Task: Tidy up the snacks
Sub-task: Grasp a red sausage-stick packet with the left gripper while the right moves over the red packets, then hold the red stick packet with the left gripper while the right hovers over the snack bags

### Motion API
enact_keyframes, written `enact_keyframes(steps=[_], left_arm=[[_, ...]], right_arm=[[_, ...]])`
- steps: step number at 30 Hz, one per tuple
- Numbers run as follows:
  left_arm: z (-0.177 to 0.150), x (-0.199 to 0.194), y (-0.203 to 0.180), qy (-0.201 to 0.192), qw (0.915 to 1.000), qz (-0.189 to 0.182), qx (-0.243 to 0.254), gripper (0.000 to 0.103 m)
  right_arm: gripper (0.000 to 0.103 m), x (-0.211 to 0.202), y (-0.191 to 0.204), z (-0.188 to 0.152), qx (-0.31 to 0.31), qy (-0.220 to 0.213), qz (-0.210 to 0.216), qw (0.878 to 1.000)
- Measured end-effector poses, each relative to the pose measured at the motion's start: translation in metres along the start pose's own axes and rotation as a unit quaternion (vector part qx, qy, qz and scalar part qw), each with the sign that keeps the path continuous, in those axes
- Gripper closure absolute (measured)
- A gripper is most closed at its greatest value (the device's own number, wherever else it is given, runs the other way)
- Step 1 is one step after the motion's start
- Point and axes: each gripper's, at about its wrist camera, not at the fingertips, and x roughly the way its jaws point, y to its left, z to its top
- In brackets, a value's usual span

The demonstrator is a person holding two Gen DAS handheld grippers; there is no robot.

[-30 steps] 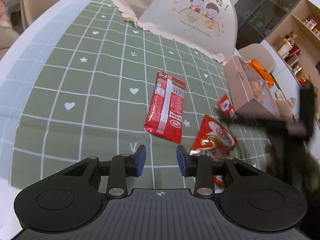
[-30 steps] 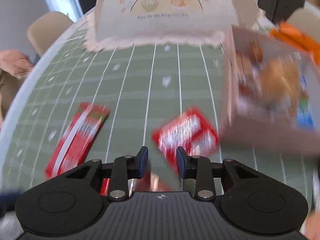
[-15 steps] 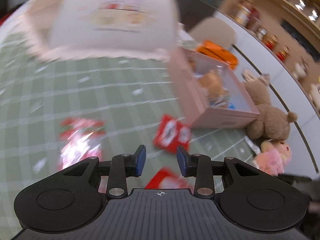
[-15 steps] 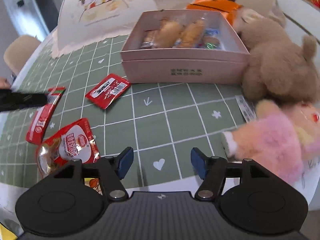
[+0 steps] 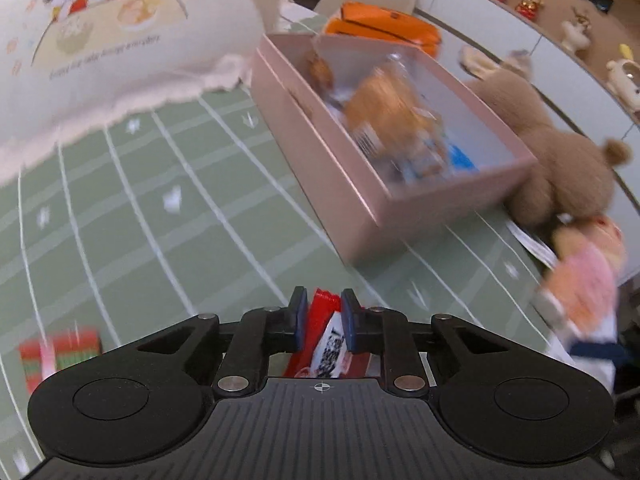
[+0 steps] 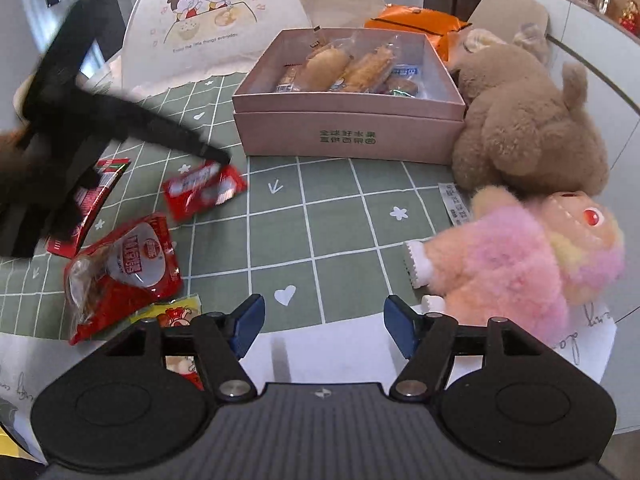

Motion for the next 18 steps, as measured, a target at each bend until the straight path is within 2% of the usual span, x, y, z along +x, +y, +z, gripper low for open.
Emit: enact_keyframes(steps=[2,4,6,9,12,15,17,18], left_arm=[[-0.018,-0.012,0.004,0.002,0.9988,-0.023,-0.043,0.081],[-0.037,-0.032,0.012,-0.015,0.9939,-0.043,-0.1,0.081],[-0.052,-0.054,0.021,-0.039,0.9886,-0.037,-0.141,0.08],[-0.067,-0.085,0.036,-0.064,0.9852,0.0,-0.159,0.079],[-0.073,-0.108,0.063,-0.085,0.977,0.072,-0.182,0.079],[-0.072,-0.112,0.09,-0.089,0.9642,0.133,-0.212,0.079],[-0.069,-0.105,0.099,-0.081,0.9619,0.16,-0.206,0.079],[-0.067,-0.1,0.1,-0.072,0.9637,0.166,-0.197,0.079]], right_arm=[[0.036,0.004,0.004,0.006,0.001,-0.001,0.008,1.0],[0.034,0.007,0.015,0.013,-0.014,-0.006,0.025,1.0],[0.027,0.011,0.031,0.02,-0.043,-0.012,0.039,0.998],[0.024,0.025,0.058,0.033,-0.084,-0.006,0.056,0.995],[0.024,0.046,0.074,0.051,-0.067,0.005,0.069,0.995],[0.024,0.068,0.089,0.066,-0.059,0.014,0.057,0.997],[0.024,0.077,0.1,0.067,-0.08,0.019,0.035,0.996],[0.024,0.079,0.101,0.064,-0.089,0.016,0.027,0.996]])
